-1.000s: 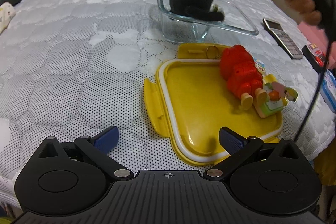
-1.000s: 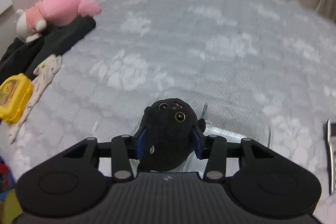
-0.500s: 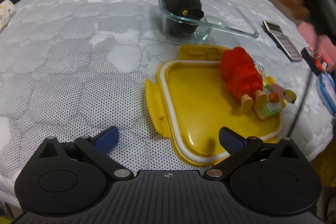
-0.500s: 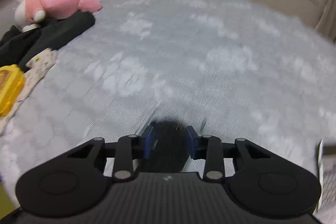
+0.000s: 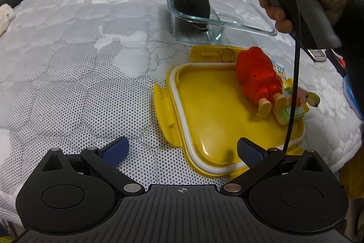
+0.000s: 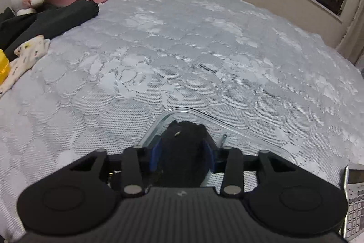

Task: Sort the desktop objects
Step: 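Press the black plush toy into one compartment and open the right tool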

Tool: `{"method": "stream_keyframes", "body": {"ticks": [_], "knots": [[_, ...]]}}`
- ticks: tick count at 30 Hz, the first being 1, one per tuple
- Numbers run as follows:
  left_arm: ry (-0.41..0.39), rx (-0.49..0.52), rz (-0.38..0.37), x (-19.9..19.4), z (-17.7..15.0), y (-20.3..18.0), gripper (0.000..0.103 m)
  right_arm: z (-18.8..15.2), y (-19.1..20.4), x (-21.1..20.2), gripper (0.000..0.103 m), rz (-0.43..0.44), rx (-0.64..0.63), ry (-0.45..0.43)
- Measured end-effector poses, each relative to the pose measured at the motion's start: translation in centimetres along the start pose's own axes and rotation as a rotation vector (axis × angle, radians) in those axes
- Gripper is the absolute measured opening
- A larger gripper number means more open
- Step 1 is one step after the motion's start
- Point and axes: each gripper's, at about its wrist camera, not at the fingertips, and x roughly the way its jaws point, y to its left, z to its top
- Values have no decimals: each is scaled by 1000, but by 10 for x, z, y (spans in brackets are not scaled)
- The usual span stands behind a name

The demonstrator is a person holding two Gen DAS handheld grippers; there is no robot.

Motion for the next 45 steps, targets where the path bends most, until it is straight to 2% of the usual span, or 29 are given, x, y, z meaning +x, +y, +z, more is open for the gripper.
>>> {"method": "stream_keyframes", "body": {"ticks": [2,4,5,7,9,16,19,22,26,29,36,41,45], "knots": [[0,0,1,0,0,-1,103,-2,-6,-8,47,10,31,-5],[-1,0,2,0,0,-1,103,-4,-15,-22,11,78,92,7],[-1,0,3,0,0,-1,103,-5,-20,-28,8,125,114,23],[-1,0,4,1,0,-2,103,-9,-24,-39,8,212,135,54],[-2,0,5,1,0,-2,103,-13,-22,-43,8,253,143,91],[-2,4,3,0,-2,-2,103,-19,-12,-24,8,221,135,142],[-3,-8,-4,0,-2,2,103,-20,-14,-18,8,173,125,137],[-4,-12,-7,0,-2,3,103,-21,-22,-18,8,164,157,143],[-4,-8,-4,0,-2,2,103,-19,-31,-46,8,166,206,28],[-4,-5,-2,1,-2,2,103,-14,-29,-57,8,223,228,-43],[-4,4,3,2,-2,1,103,-13,-10,-24,8,245,183,77],[-4,9,8,3,-1,-1,103,-19,-6,-18,8,222,141,115],[-4,16,12,3,-2,-2,103,-23,-4,-11,14,190,123,127]]}}
